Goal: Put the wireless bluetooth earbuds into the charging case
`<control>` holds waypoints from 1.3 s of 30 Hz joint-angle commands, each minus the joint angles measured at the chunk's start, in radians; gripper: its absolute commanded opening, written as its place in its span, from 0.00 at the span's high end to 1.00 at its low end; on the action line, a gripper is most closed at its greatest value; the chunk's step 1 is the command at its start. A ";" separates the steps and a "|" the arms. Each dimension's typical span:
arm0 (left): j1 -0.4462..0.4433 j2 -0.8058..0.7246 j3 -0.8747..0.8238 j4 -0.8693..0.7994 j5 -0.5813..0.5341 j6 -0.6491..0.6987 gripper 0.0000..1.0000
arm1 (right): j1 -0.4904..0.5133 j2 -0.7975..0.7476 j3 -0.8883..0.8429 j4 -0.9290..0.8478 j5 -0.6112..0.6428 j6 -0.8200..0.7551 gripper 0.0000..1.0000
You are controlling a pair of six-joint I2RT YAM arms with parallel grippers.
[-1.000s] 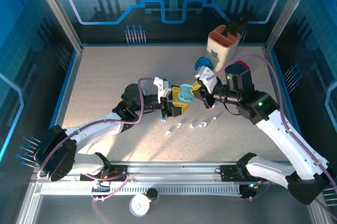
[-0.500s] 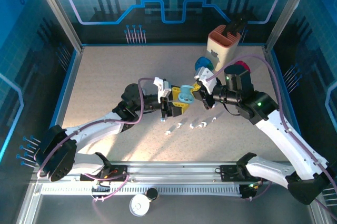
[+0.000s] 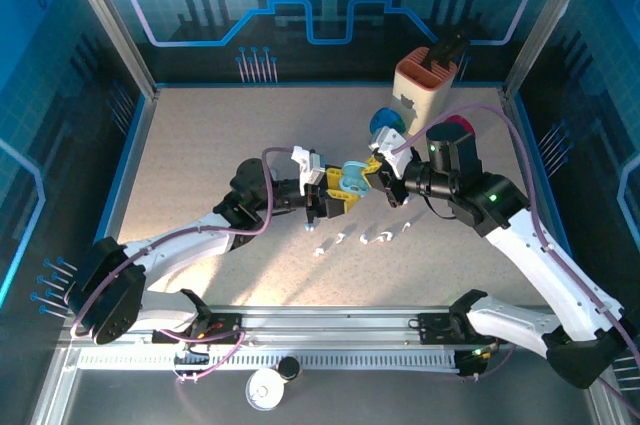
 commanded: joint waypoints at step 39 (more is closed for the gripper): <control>0.235 -0.080 -0.130 0.219 -0.048 -0.050 0.63 | -0.230 0.272 -0.222 0.080 -0.188 0.780 0.41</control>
